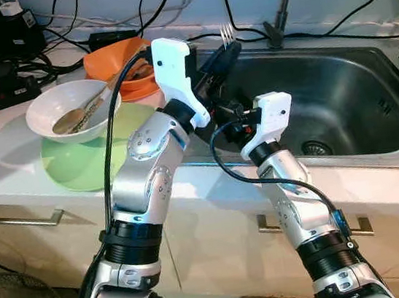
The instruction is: Kitchen organization
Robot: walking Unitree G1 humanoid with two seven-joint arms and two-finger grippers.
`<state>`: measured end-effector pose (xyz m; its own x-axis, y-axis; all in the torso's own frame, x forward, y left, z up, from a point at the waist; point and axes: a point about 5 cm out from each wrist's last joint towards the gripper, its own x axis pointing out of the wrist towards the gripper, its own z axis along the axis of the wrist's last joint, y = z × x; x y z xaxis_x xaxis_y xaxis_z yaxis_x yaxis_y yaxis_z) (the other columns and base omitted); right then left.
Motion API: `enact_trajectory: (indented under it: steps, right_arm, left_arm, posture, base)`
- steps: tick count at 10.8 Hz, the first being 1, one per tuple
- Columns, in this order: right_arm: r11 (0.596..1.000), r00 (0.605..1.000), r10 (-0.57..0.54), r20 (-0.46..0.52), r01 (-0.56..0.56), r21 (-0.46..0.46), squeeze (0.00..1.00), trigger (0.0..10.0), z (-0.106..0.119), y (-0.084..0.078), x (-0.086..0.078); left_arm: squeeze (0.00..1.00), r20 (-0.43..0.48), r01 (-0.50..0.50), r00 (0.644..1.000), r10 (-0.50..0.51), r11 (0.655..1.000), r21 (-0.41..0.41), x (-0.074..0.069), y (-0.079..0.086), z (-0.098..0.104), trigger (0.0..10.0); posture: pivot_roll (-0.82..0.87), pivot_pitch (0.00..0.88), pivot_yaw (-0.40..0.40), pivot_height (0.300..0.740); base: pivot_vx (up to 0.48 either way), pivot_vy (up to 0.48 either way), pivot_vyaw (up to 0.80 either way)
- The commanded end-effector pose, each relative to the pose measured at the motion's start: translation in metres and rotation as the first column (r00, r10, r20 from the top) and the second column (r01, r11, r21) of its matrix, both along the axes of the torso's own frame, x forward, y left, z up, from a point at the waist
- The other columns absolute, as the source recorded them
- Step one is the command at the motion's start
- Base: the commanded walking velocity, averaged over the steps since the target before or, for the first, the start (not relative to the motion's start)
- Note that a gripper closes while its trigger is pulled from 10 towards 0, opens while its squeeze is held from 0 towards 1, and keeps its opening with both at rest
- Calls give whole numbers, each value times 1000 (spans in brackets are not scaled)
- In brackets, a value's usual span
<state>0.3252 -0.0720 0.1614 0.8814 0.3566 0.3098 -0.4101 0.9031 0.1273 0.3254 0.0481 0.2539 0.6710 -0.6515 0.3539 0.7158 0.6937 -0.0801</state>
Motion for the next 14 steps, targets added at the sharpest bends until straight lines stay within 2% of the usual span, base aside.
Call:
enact_trajectory:
  steps: [1,12,13,14]
  right_arm:
    - [1000,1000,3,18,-3,9,0,0,5,0,1]
    - [1000,1000,20,10,-21,14,0,0,3,3,2]
    - [1000,1000,19,9,-19,13,0,0,3,3,2]
    - [1000,1000,11,8,-11,13,0,0,3,2,2]
  left_arm:
    - [0,-4,17,1000,-17,1000,-19,-1,-1,3,10000]
    - [0,-57,41,997,-44,998,-46,0,-3,-2,10000]
    - [392,-61,28,998,-31,998,-51,1,-3,-2,10000]
    - [1000,-71,20,997,-24,998,-64,3,-2,-2,10000]
  posture:
    - [23,0,1,740]
    - [28,3,0,740]
    - [26,6,0,740]
    - [26,10,-1,740]
  base:
    - [0,0,0]
    - [0,0,0]
    - [0,0,0]
    - [0,0,0]
